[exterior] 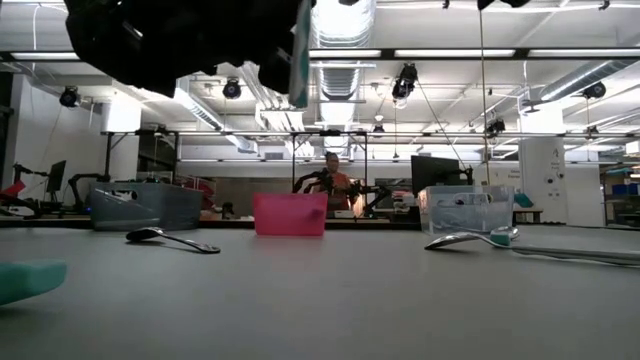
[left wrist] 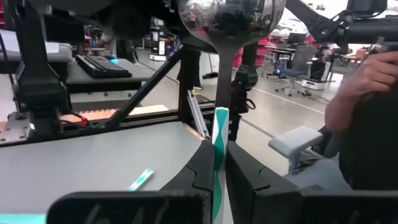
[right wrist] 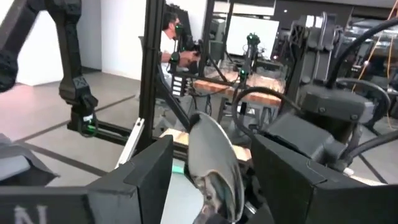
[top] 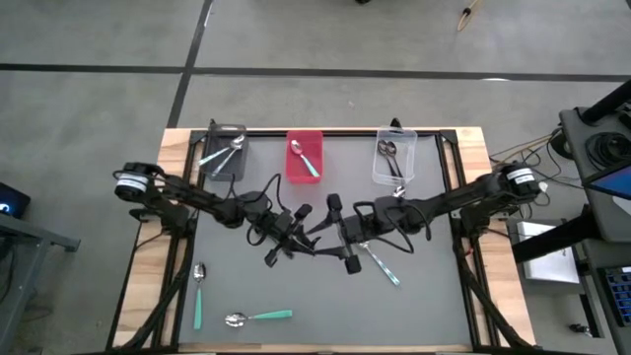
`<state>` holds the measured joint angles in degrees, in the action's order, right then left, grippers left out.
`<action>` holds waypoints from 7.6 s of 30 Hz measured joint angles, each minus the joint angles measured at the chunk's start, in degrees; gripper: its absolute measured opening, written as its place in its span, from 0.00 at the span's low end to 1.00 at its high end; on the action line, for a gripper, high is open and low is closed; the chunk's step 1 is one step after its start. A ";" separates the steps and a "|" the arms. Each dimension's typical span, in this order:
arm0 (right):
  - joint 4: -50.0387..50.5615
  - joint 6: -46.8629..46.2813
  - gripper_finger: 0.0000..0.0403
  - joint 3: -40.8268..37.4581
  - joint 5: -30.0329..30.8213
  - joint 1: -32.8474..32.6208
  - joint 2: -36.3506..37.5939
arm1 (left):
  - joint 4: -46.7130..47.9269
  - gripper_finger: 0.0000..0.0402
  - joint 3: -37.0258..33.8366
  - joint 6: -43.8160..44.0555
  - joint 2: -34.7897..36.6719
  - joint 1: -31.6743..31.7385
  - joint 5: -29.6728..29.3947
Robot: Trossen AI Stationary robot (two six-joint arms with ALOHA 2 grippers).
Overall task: Sort silverware by color (type)
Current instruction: Put the blue patterned spoon into the black bin
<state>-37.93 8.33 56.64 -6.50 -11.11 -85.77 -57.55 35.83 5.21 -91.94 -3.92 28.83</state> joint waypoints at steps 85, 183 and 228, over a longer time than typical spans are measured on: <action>-21.17 -6.04 0.03 -11.93 56.07 0.28 -5.04 | 29.04 0.34 8.12 3.42 2.96 -4.83 -59.86; 11.68 1.26 0.31 -11.86 56.78 2.65 13.01 | 121.05 0.02 28.10 5.51 23.17 31.04 -56.27; 37.98 -8.41 0.17 -12.93 21.02 9.03 18.83 | 142.65 0.02 38.38 -2.87 4.60 45.66 -47.73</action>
<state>0.05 -0.08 43.70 14.53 -2.09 -66.94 85.10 74.22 2.33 -87.34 41.74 -18.91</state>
